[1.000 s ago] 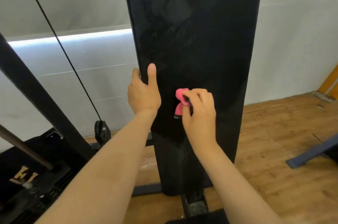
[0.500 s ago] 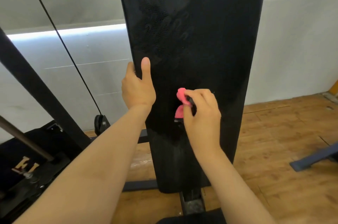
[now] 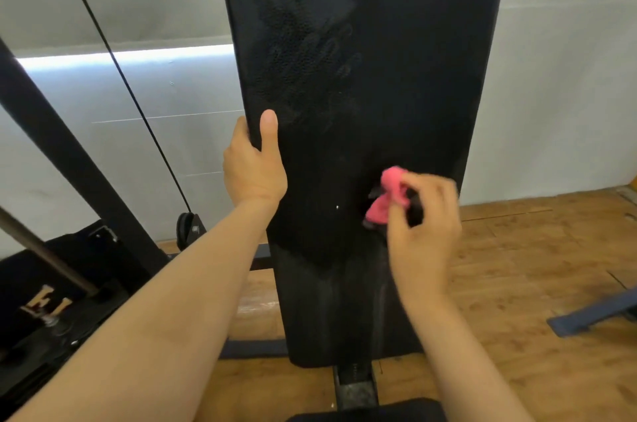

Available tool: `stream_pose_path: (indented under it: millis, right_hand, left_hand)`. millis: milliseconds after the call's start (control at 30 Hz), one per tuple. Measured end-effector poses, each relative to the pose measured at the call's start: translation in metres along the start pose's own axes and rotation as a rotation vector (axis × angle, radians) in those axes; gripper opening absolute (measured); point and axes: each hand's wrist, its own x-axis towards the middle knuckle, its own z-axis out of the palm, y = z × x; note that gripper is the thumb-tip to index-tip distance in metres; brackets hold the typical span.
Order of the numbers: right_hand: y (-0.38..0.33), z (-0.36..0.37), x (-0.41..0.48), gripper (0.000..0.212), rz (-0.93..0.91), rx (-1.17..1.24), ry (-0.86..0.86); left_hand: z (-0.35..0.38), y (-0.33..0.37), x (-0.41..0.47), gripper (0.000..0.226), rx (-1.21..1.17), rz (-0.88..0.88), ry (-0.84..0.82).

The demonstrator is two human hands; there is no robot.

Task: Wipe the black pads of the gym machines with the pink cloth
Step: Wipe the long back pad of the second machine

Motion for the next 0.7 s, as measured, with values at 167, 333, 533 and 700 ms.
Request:
stream_pose_path:
  millis: [167, 333, 533, 700]
  right_hand:
    - [0.024, 0.015, -0.003, 0.024, -0.134, -0.139, -0.01]
    - [0.057, 0.006, -0.064, 0.034, -0.049, -0.166, -0.194]
    - [0.037, -0.013, -0.025, 0.026, 0.076, 0.038, -0.022]
    - [0.021, 0.01, -0.007, 0.022, 0.217, 0.078, 0.177]
  left_hand:
    - [0.0, 0.001, 0.0, 0.036, 0.008, -0.008, 0.009]
    - [0.0, 0.003, -0.002, 0.044, -0.001, -0.014, 0.013]
    - [0.0, 0.006, -0.001, 0.049, -0.023, -0.036, 0.034]
    - [0.002, 0.007, -0.003, 0.052, -0.023, -0.044, 0.042]
